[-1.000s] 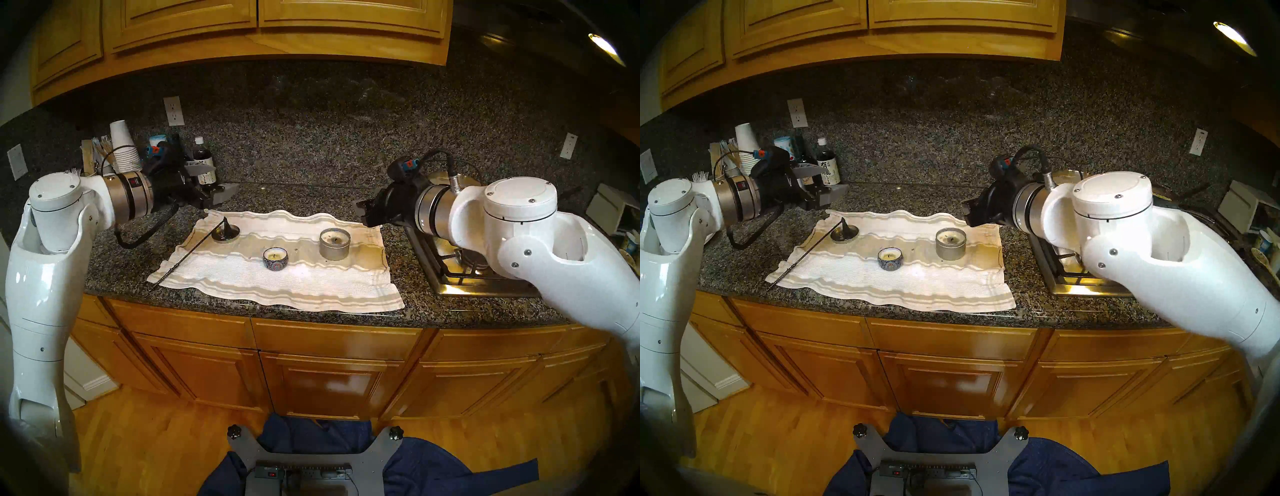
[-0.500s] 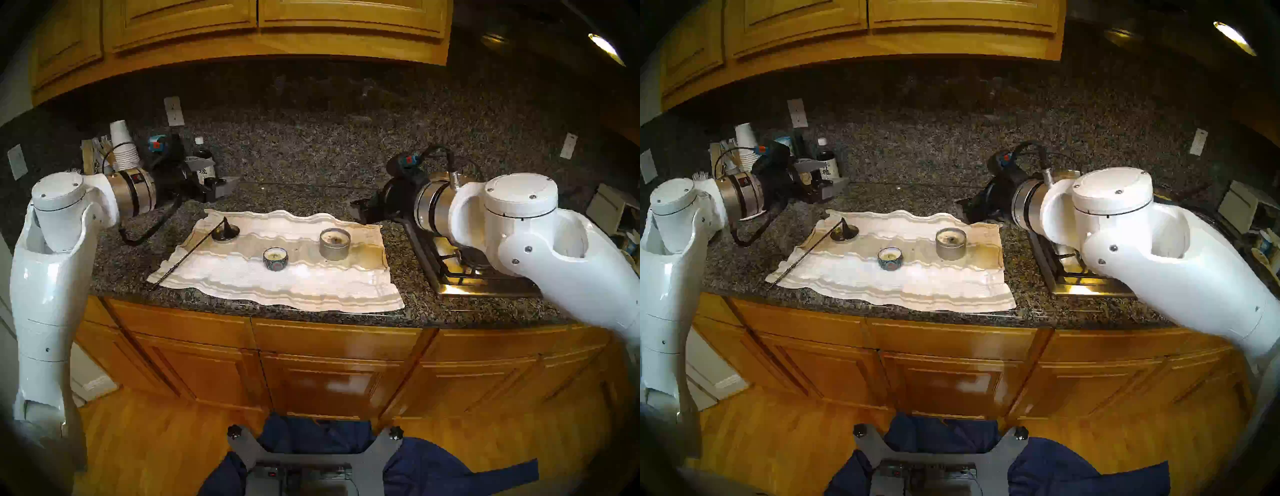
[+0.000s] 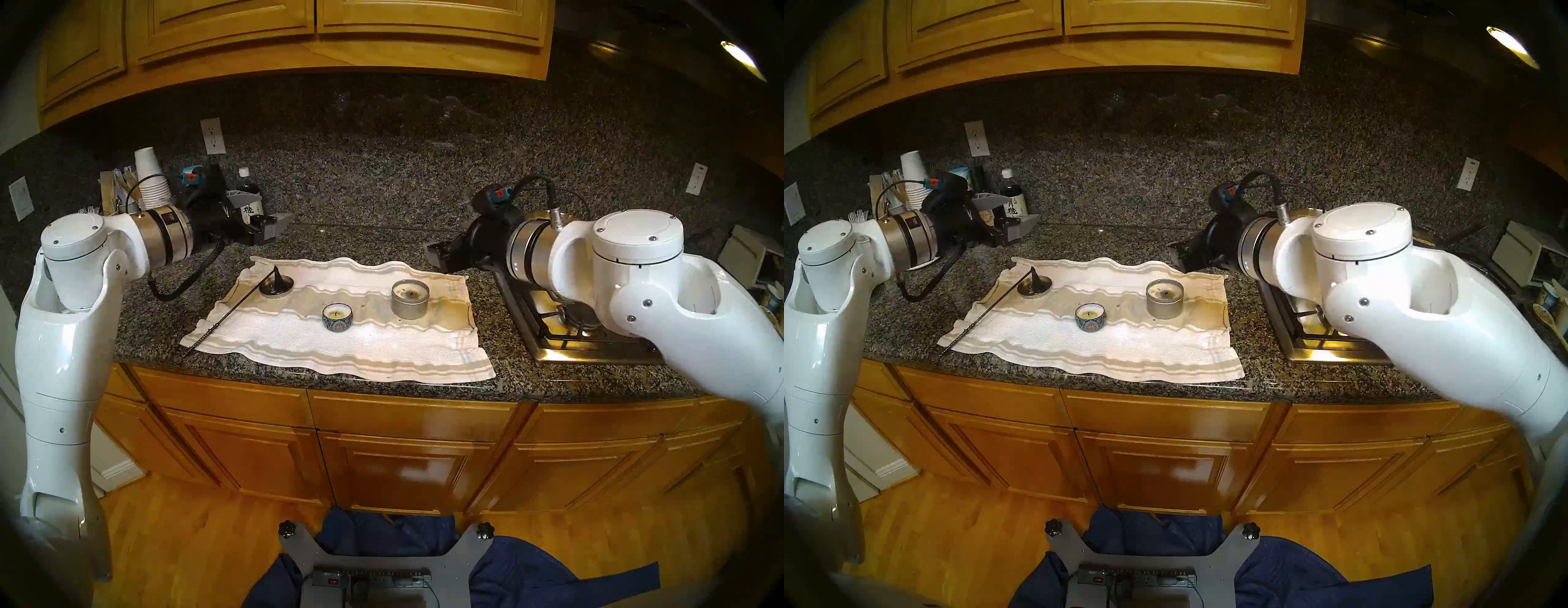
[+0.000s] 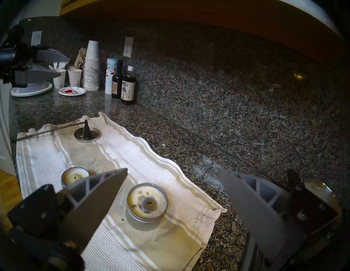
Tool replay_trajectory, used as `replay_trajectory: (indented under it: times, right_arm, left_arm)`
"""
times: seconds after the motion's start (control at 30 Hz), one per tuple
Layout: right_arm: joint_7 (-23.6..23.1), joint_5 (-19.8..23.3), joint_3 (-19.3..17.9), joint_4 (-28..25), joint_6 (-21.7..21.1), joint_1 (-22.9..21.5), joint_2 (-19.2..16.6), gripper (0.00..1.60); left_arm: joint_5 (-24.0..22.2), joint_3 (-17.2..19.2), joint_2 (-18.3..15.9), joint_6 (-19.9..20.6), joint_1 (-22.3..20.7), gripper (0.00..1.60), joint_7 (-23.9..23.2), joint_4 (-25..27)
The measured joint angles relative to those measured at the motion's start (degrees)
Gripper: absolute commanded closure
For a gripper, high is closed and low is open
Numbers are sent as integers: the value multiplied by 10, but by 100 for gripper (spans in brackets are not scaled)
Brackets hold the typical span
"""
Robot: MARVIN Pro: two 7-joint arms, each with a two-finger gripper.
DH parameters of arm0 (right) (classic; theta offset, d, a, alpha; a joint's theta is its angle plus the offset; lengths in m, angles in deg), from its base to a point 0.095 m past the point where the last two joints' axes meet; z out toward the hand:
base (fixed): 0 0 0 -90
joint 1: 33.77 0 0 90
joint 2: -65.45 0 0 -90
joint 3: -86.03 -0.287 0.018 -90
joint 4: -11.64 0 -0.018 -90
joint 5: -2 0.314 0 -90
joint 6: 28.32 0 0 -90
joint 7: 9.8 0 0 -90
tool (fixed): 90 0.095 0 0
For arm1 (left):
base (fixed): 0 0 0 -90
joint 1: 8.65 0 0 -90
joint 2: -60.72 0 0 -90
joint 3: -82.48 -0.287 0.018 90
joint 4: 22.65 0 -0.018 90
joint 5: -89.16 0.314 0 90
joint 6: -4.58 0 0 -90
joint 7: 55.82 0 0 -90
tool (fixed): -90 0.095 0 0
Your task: Put out candle flame
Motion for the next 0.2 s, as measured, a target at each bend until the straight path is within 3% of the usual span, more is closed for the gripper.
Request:
replay_trajectory:
  times: [0.2]
  right_arm:
    - [0,0,0,0,0,-1,-1,0]
  left_arm:
    - [0,0,-1,0,0,0,2,0]
